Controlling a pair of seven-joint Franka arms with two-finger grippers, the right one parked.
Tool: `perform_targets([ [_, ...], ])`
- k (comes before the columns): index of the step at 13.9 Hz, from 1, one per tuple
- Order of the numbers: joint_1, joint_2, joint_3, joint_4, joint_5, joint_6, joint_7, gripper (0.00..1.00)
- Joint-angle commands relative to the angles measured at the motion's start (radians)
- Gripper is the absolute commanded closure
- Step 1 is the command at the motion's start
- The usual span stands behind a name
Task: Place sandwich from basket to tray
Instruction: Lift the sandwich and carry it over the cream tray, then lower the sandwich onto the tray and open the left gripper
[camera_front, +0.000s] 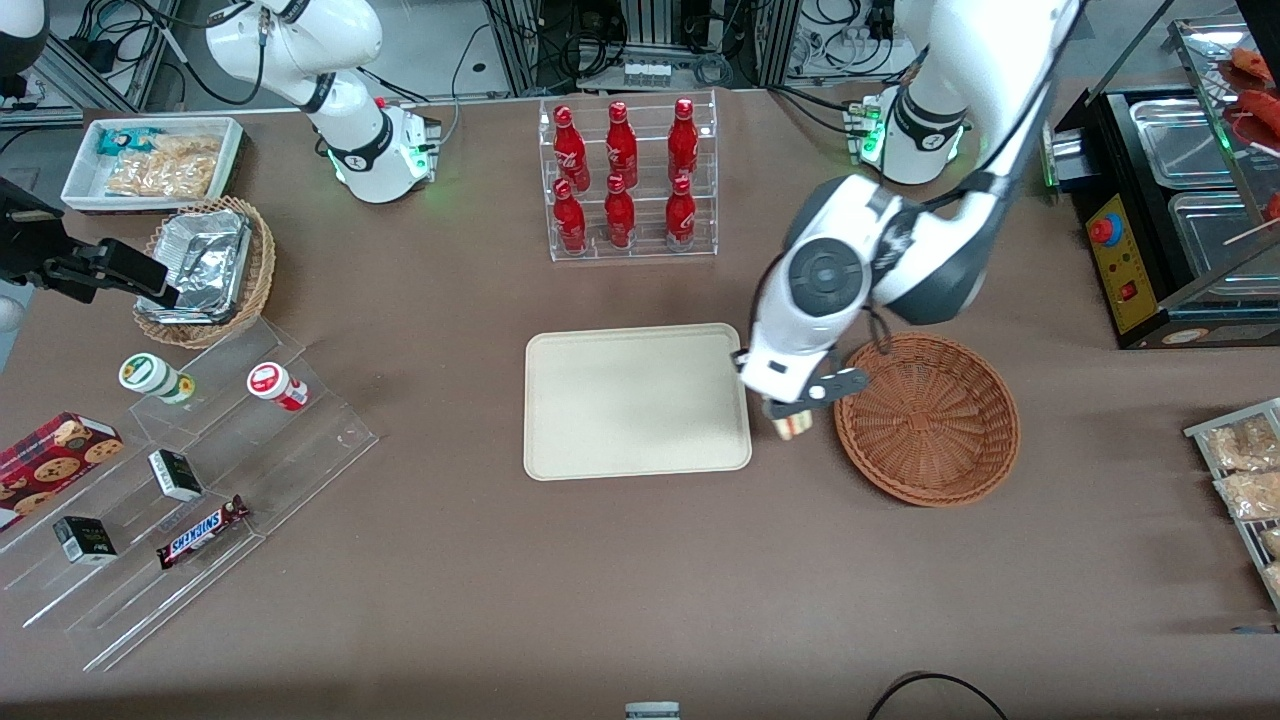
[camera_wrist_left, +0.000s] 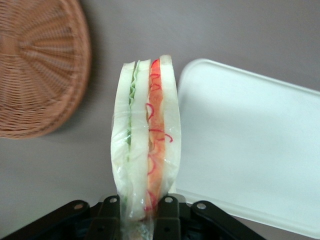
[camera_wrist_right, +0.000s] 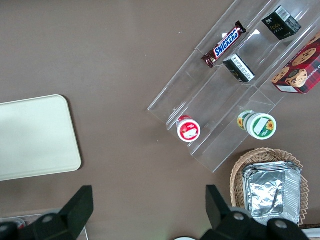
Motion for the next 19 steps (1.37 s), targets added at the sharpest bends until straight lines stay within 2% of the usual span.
perform_targets([
  [1,-0.094,0.129,0.009,0.136,0.047,0.001,-0.012,0.78],
  [6,-0.209,0.251,0.016,0.190,0.060,0.172,-0.020,0.78],
  [8,-0.219,0.275,0.010,0.191,0.155,0.178,-0.019,0.78],
  [9,-0.234,0.290,0.009,0.196,0.163,0.196,-0.027,0.78],
  [15,-0.273,0.332,0.010,0.196,0.172,0.238,-0.032,0.78],
  [17,-0.282,0.359,0.010,0.196,0.172,0.325,-0.036,0.77],
  [18,-0.291,0.366,0.010,0.195,0.176,0.353,-0.044,0.74],
  [19,-0.293,0.372,0.012,0.193,0.179,0.355,-0.044,0.59],
])
